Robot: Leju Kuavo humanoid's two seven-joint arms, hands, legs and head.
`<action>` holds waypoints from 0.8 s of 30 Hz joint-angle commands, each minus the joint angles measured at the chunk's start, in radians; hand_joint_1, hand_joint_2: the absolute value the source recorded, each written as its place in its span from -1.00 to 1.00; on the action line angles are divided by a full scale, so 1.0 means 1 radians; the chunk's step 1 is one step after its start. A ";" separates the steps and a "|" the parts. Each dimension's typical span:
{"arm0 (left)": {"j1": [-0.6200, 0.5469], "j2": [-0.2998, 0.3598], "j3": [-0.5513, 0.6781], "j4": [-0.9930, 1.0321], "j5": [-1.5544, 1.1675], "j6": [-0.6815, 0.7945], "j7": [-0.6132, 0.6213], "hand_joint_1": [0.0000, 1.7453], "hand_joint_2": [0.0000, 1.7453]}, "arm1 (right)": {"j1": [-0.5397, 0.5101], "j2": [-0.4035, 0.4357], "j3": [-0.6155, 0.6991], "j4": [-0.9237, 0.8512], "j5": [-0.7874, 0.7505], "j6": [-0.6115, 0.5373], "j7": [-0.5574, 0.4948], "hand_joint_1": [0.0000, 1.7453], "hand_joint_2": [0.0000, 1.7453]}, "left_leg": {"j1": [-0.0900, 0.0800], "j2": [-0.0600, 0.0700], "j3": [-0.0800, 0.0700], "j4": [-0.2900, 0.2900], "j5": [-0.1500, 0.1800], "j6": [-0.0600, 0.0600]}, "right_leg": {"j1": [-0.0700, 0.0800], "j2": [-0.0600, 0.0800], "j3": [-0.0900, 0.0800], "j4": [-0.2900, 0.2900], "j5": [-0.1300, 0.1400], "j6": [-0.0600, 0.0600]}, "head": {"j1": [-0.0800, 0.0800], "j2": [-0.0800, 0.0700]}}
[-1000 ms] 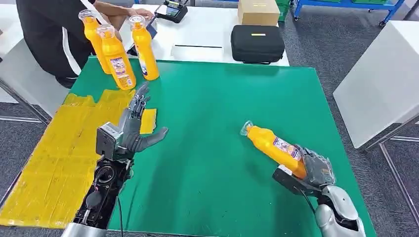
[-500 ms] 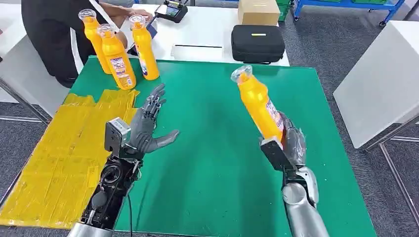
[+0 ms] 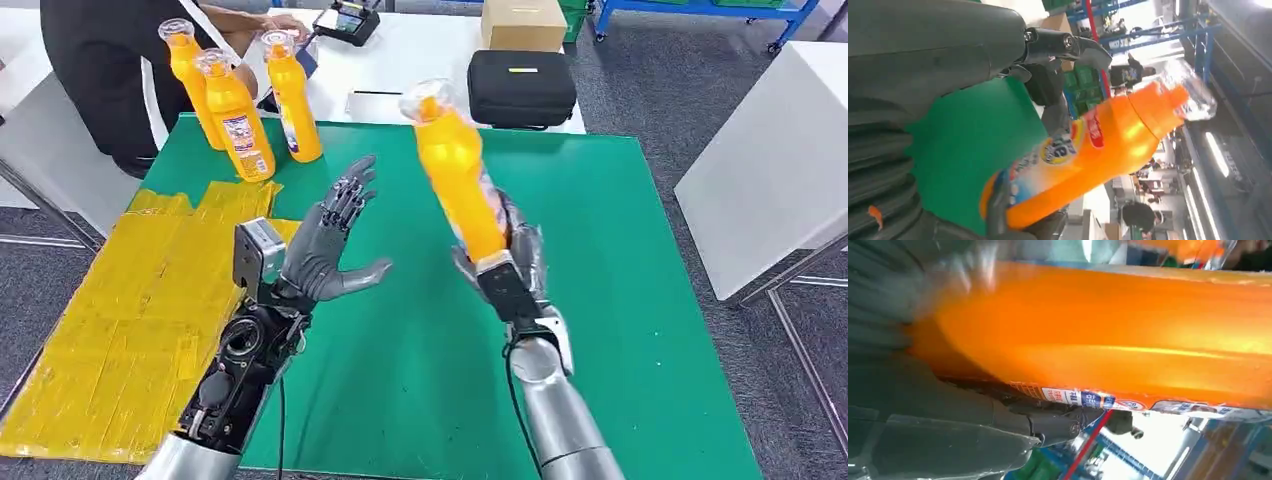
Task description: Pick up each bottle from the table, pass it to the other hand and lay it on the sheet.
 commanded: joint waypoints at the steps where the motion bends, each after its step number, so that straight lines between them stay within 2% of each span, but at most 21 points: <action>1: -0.072 0.025 -0.039 0.039 0.036 0.002 0.024 -1.00 1.00 | -0.120 0.035 0.116 0.256 0.003 0.020 -0.025 1.00 1.00 | 0.001 0.007 0.006 0.001 -0.004 -0.003 | 0.001 0.004 0.005 0.000 -0.002 -0.003 | 0.000 0.000; 3: -0.079 0.023 -0.043 0.046 0.045 0.003 0.030 -1.00 1.00 | -0.126 0.045 0.144 0.295 0.006 0.011 -0.031 1.00 1.00 | 0.001 0.006 0.005 0.001 -0.003 -0.003 | 0.001 0.004 0.004 0.000 -0.001 -0.002 | 0.000 0.000; 4: -0.083 0.020 -0.044 0.053 0.049 -0.006 0.035 -1.00 1.00 | -0.125 0.075 0.078 0.311 0.080 0.032 -0.046 1.00 1.00 | 0.001 0.004 0.003 0.000 -0.002 -0.002 | 0.001 0.002 0.002 0.000 0.000 -0.002 | 0.000 0.000; 11: -0.118 0.006 -0.066 0.122 0.077 -0.010 0.035 -1.00 1.00 | -0.091 0.076 0.212 0.341 0.078 0.003 -0.034 1.00 1.00 | 0.001 0.002 0.005 0.000 -0.002 -0.002 | 0.001 0.000 0.005 -0.001 -0.002 -0.002 | 0.000 0.000; 15: -0.120 0.005 -0.065 0.126 0.079 -0.010 0.035 -1.00 1.00 | -0.086 0.081 0.222 0.340 0.082 -0.002 -0.034 1.00 1.00 | 0.001 0.002 0.006 0.001 -0.003 -0.002 | 0.002 0.000 0.005 0.000 -0.002 -0.002 | 0.000 0.000; 18: -0.134 0.006 -0.063 0.158 0.097 -0.006 0.034 -1.00 1.00 | -0.063 0.089 0.282 0.324 0.080 0.010 -0.038 1.00 1.00 | 0.001 0.001 0.002 0.000 -0.001 -0.002 | 0.001 -0.001 0.002 -0.001 -0.001 -0.002 | 0.000 0.000; 24: -0.143 0.007 -0.058 0.214 0.110 0.008 0.015 -1.00 1.00 | -0.029 0.087 0.365 0.277 0.087 -0.041 -0.030 1.00 1.00 | 0.001 0.003 0.007 0.000 -0.003 -0.003 | 0.001 0.000 0.005 0.000 -0.003 -0.003 | 0.000 0.000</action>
